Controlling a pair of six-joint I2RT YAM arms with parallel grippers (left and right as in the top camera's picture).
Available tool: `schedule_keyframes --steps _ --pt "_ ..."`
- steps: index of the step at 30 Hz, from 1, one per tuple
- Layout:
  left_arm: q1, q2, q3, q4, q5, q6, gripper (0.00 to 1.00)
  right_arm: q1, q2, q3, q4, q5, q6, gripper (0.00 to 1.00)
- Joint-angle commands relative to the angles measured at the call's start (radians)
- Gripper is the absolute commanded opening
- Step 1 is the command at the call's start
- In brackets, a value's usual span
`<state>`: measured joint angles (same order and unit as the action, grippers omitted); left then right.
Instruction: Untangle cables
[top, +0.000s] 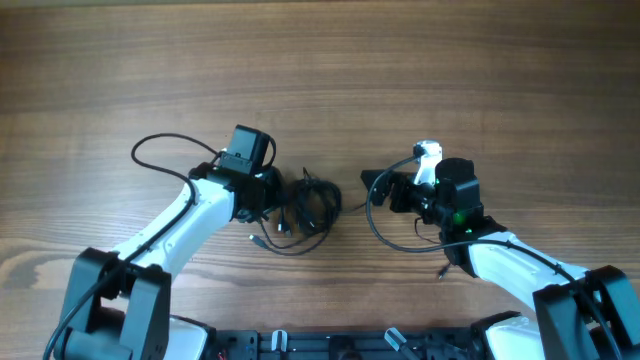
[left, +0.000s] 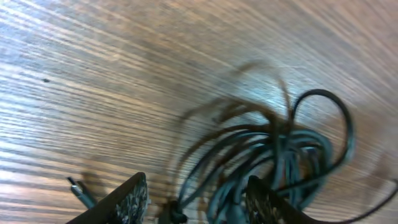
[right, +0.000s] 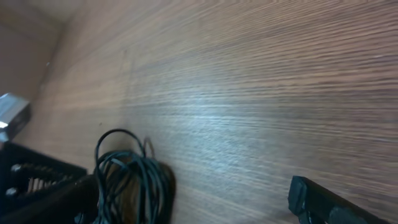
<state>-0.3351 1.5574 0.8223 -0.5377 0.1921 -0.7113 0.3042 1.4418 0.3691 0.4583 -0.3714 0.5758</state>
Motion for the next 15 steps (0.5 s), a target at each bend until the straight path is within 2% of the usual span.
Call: schedule_keyframes --steps 1,10,15 --pt "0.003 -0.017 0.016 0.004 0.04 0.024 0.53 0.004 0.016 0.006 0.008 0.051 0.027 1.0" --pt "-0.038 -0.014 0.014 0.012 -0.015 0.024 0.51 0.004 0.023 0.006 0.015 0.051 0.03 1.0" --pt "-0.099 0.037 0.014 0.022 -0.113 0.024 0.52 0.004 0.023 0.006 0.015 0.051 0.03 0.99"
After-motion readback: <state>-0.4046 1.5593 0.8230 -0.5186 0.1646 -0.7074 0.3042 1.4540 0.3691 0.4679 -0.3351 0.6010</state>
